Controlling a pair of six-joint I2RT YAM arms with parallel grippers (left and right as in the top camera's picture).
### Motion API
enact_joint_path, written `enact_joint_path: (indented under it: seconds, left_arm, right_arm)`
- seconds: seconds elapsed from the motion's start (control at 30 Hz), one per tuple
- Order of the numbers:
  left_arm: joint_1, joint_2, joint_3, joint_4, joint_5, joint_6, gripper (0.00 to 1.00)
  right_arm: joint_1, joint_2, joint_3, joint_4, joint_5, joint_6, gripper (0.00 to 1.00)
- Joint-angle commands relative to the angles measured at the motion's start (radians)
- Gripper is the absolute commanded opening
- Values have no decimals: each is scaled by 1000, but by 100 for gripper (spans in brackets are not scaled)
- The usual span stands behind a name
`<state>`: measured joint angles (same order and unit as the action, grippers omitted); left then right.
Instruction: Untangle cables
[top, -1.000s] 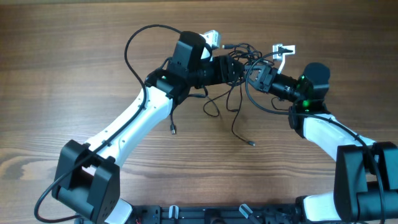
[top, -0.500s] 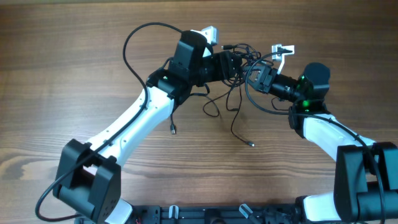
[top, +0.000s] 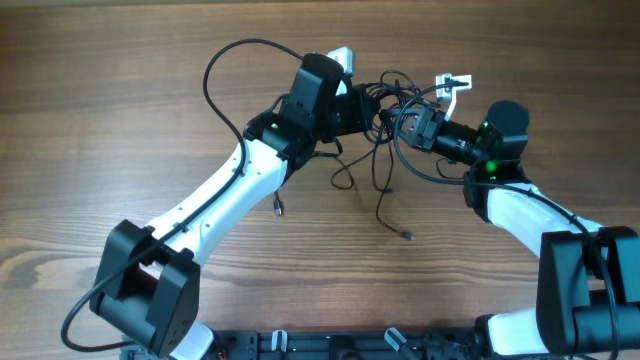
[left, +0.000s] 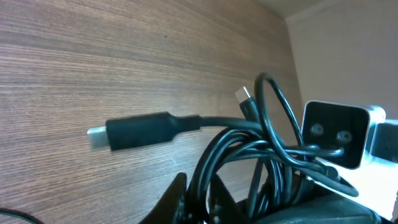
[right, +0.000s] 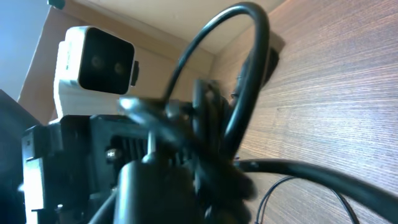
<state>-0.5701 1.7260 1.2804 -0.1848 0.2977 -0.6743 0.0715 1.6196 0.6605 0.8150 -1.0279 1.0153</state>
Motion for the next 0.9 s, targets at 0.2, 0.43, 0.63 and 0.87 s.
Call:
enact_joint_path:
  seconds: [0.2, 0.43, 0.63, 0.87]
  left_arm:
    - [5, 25, -10, -25, -82, 16, 4]
    - [26, 0, -10, -11, -12, 198, 4]
    - [95, -89, -10, -22, 329, 463, 4]
    - [176, -100, -10, -95, 683, 566, 4]
  right_arm:
    - [6, -6, 11, -55, 28, -73, 81]
    - [2, -6, 11, -301, 279, -98, 100]
    - [-178, -7, 11, -433, 244, -199, 81]
    - [-385, -7, 12, -317, -83, -243, 91]
